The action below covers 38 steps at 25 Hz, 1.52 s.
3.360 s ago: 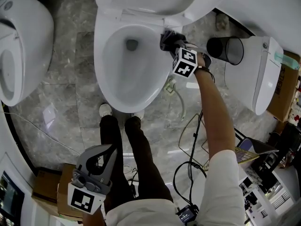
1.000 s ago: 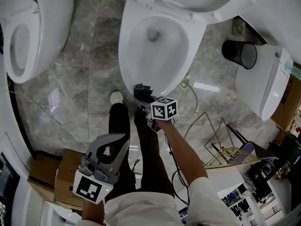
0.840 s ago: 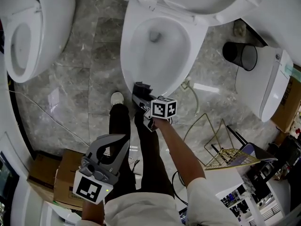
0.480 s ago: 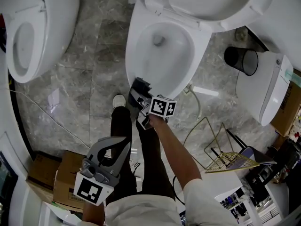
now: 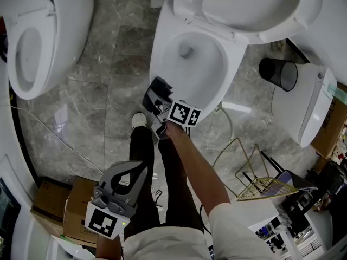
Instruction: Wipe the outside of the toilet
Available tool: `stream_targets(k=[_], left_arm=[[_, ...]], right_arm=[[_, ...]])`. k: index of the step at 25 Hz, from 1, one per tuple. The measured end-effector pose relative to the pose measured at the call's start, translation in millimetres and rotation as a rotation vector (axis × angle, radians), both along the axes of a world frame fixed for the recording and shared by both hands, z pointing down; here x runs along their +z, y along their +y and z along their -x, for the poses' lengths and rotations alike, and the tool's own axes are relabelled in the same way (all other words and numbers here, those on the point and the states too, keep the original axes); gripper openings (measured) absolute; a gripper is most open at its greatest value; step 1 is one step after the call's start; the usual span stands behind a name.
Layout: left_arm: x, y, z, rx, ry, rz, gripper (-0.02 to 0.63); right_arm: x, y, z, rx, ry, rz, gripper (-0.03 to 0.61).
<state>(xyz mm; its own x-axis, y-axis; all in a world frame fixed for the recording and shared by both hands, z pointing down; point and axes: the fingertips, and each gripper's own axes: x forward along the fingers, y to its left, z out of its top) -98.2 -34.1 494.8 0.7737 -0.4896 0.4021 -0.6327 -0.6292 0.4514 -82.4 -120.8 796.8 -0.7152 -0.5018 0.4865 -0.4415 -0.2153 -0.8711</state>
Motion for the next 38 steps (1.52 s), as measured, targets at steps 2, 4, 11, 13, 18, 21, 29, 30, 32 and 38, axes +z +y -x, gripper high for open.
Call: stream_targets(k=[2, 4, 11, 13, 18, 21, 29, 30, 32, 38], left_arm=[[1, -2, 5, -0.004, 0.000, 0.002, -0.002], [2, -4, 10, -0.008, -0.002, 0.004, -0.002], [9, -10, 26, -0.023, -0.009, 0.015, -0.002], [10, -11, 29, -0.022, -0.011, 0.019, -0.002], [15, -17, 35, -0.025, -0.012, 0.023, -0.002], [17, -20, 37, -0.022, -0.015, 0.022, -0.002], [21, -24, 44, -0.027, -0.020, 0.028, -0.002], [22, -24, 45, -0.028, -0.021, 0.030, -0.002], [23, -24, 46, -0.028, -0.024, 0.033, -0.002], [24, -26, 53, -0.030, -0.035, 0.033, -0.002]], right_arm=[[0, -15, 3, 0.031, 0.000, -0.002, 0.051], [0, -32, 6, 0.068, -0.001, -0.006, 0.051], [1, -88, 4, 0.213, -0.005, -0.012, 0.051], [2, -105, 2, 0.239, 0.000, -0.021, 0.051], [4, -141, -4, 0.307, 0.002, -0.026, 0.051], [5, -156, -8, 0.330, 0.004, -0.031, 0.051], [8, -187, -20, 0.417, -0.004, -0.026, 0.051], [8, -191, -23, 0.433, -0.007, -0.022, 0.051], [9, -199, -29, 0.467, -0.014, -0.017, 0.051], [11, -222, -54, 0.547, -0.008, -0.018, 0.051]])
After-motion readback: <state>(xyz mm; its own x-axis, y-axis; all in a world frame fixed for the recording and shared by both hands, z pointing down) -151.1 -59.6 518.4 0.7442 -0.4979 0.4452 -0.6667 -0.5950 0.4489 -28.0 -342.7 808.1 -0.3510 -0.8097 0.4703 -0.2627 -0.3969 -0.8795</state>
